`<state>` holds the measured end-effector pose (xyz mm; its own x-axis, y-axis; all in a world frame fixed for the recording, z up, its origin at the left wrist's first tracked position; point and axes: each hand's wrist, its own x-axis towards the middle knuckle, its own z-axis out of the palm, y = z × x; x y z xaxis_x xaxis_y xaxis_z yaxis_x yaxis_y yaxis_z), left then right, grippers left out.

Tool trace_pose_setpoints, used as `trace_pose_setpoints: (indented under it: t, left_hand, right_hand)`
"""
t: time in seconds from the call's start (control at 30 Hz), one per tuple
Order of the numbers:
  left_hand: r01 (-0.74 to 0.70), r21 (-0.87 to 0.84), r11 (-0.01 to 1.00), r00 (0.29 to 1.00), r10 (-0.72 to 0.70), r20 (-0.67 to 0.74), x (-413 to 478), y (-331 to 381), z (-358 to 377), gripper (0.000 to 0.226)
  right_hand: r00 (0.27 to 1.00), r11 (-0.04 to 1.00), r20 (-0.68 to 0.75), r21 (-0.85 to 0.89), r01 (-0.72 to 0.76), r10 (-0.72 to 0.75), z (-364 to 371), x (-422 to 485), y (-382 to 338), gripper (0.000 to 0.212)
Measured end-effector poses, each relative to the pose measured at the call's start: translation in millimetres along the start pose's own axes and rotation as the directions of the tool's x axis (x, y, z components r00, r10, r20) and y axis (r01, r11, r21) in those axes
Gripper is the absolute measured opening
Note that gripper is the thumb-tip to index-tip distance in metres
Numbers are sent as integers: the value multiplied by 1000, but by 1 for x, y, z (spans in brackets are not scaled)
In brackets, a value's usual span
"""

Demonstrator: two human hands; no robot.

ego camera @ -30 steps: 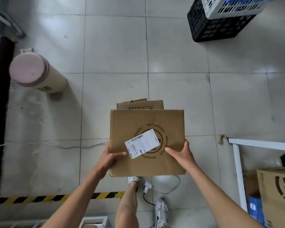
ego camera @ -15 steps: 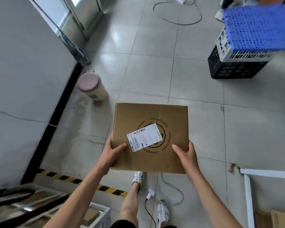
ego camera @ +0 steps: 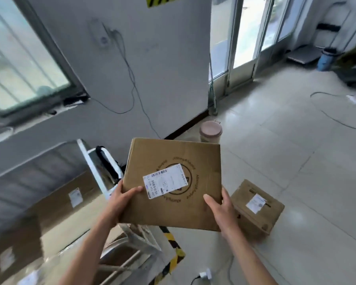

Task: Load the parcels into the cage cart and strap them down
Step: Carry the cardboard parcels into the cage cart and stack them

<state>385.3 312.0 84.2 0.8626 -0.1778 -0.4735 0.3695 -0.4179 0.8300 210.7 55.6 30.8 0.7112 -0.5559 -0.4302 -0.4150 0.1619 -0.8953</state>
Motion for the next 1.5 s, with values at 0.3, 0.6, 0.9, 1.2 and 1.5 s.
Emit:
trace_pose_setpoints:
  t: [0.3, 0.6, 0.9, 1.2, 1.5]
  left_hand:
    - [3, -262, 965, 944, -89, -319, -75, -109, -224, 49]
    - [-44, -446, 894, 891, -167, -423, -146, -236, -418, 39]
    - [-34, -506, 862, 845, -245, -475, -166, -305, -522, 40]
    - [-14, -582, 813, 811, -332, -482, -98, -334, -604, 48]
    - [56, -590, 805, 789, -398, -469, -15, -364, -692, 49]
  right_hand:
    - [942, 976, 309, -120, 179, -135, 216, -82, -39, 60]
    - [878, 921, 460, -271, 281, -133, 424, -189, -15, 85]
    - [844, 925, 536, -313, 218, -17, 547, -240, 22, 73]
    - [818, 922, 575, -328, 205, 23, 673, -190, 30, 58]
    - [826, 906, 554, -396, 151, 105, 794, -147, 38, 64]
